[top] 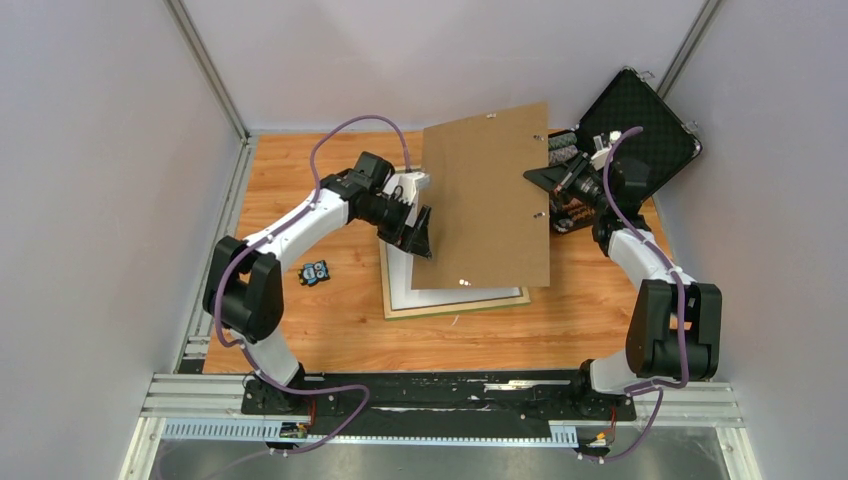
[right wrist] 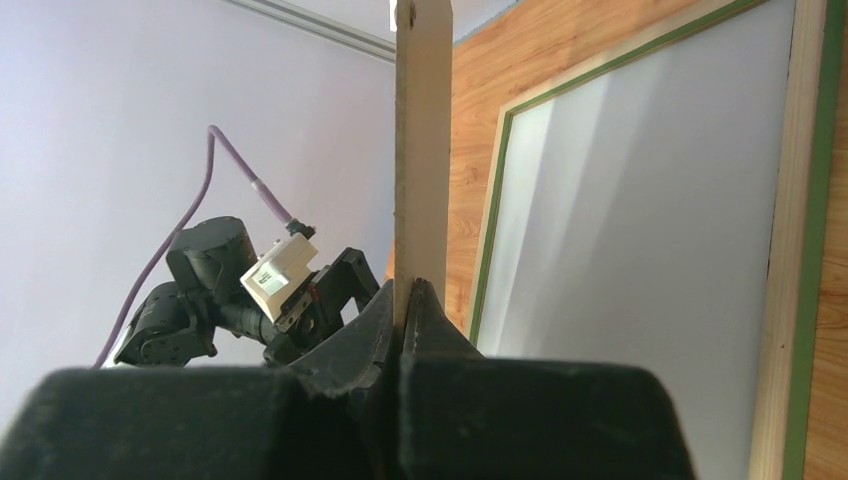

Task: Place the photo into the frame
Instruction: Adjust the photo frame item, then place the photo frame item in the photo frame.

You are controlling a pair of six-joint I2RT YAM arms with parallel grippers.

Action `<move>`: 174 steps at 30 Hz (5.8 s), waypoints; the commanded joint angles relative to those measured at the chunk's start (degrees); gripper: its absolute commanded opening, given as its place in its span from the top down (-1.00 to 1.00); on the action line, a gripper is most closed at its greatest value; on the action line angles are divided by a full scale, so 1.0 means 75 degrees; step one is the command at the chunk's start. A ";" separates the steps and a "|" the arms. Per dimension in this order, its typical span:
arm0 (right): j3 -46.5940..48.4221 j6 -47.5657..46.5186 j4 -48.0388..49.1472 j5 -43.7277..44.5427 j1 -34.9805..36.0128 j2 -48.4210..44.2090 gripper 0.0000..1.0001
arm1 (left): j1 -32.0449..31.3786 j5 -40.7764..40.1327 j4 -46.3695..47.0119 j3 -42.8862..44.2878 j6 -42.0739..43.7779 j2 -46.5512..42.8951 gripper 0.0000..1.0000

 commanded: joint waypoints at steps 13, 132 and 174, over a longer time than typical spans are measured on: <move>0.0329 0.0719 0.1082 -0.0583 -0.0034 0.0717 1.00 | 0.1512 0.0031 -0.0803 0.1252 0.0260 -0.1016 -0.94; 0.1010 0.2295 0.4618 -0.0875 0.0997 0.5000 1.00 | 0.2938 0.0329 -0.0633 0.1739 -0.0033 0.0030 -0.93; 0.1249 0.2222 0.4504 -0.0954 0.1061 0.5435 1.00 | 0.3043 0.0435 -0.0638 0.1697 -0.0024 0.0100 -0.94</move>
